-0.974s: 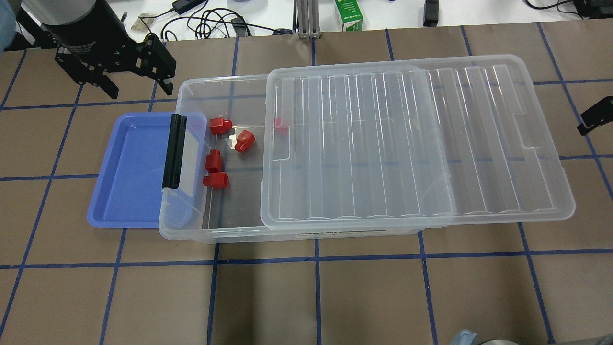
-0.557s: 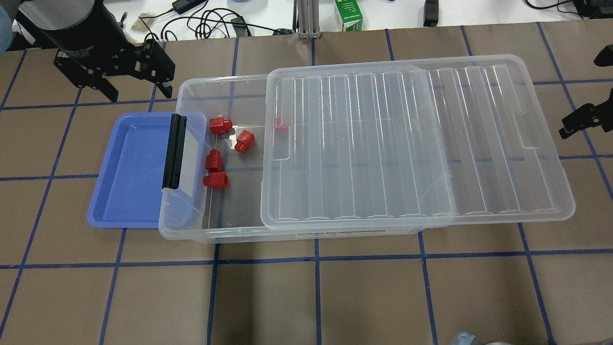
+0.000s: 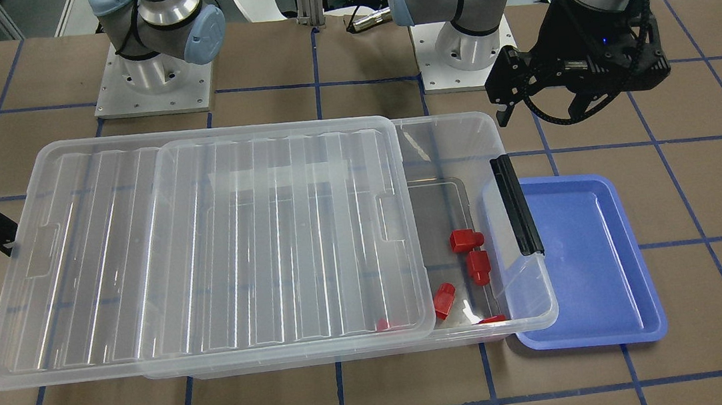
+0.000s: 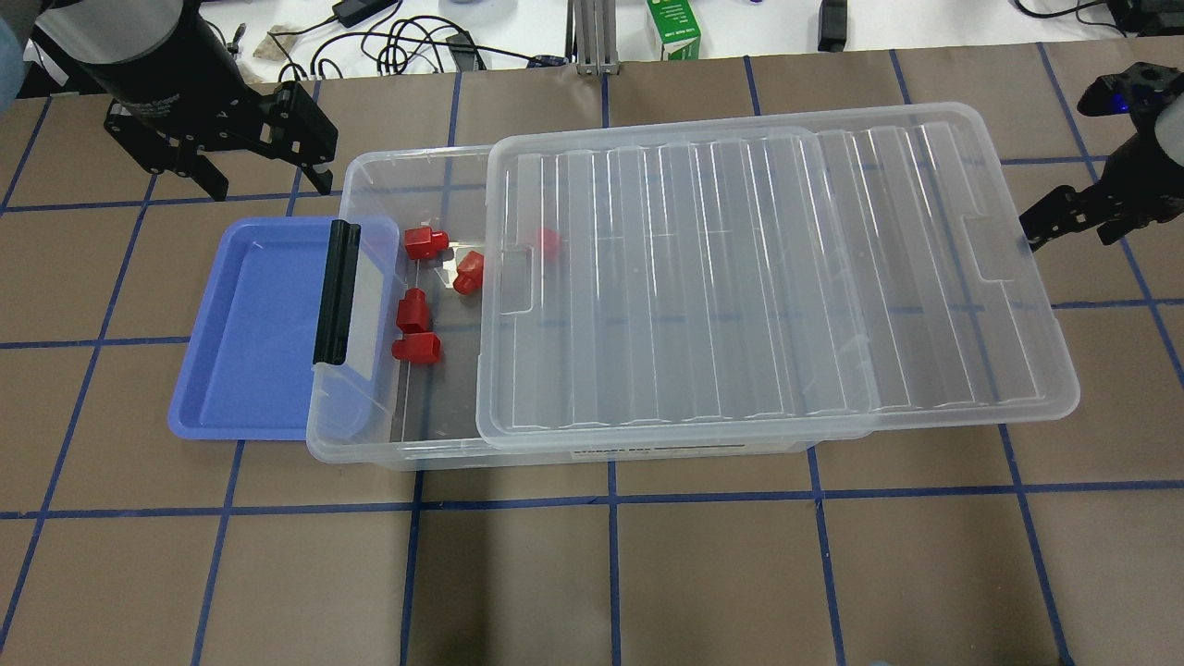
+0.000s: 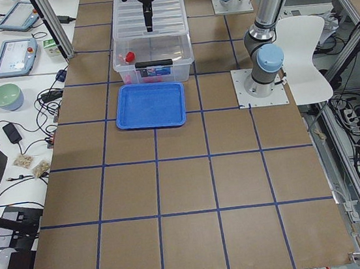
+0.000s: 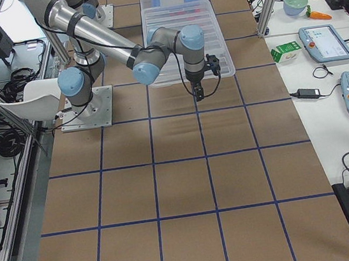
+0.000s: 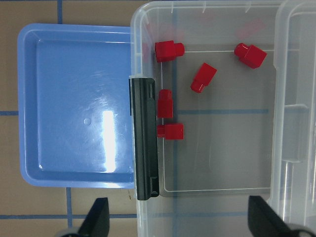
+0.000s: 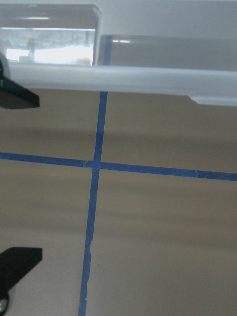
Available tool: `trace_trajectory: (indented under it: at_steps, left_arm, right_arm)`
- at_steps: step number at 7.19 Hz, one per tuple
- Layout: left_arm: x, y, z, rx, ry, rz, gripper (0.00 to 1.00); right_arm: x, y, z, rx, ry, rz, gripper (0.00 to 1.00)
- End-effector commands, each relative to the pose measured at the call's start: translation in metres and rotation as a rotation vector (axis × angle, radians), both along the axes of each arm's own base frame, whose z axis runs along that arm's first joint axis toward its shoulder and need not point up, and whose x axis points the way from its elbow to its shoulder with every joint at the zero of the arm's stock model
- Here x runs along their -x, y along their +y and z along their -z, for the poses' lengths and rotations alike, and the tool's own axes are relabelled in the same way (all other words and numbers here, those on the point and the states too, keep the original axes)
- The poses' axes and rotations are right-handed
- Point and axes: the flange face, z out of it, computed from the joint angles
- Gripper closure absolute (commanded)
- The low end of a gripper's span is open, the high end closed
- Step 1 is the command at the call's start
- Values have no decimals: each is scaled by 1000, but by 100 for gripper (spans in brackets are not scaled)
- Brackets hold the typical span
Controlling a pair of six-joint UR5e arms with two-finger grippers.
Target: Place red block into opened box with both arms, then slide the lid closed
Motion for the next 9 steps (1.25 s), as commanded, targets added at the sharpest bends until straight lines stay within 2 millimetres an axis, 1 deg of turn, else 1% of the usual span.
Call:
trace_trajectory:
  at_steps: [1, 2, 3, 5, 6, 7, 9]
  left_arm:
    - [0, 0, 1, -4, -1, 1, 0]
    - [0, 0, 1, -3, -1, 3, 0]
    - [0, 1, 1, -1, -3, -2, 0]
    - [1, 1, -1, 2, -1, -5, 0]
    - [0, 1, -3, 8, -1, -13, 0]
    - [0, 0, -3, 11, -3, -13, 0]
    - [0, 0, -3, 11, -3, -13, 0]
  right_arm:
    - [-40, -8, 0, -3, -11, 57, 0]
    - [-66, -11, 1, -6, -12, 49, 0]
    - [-85, -13, 2, -9, -19, 80, 0]
    - [-131, -15, 3, -14, -29, 106, 0]
    - [-143, -15, 3, -11, -31, 91, 0]
    - [-149, -16, 3, -11, -34, 86, 0]
    - [-150, -17, 1, -8, -33, 82, 0]
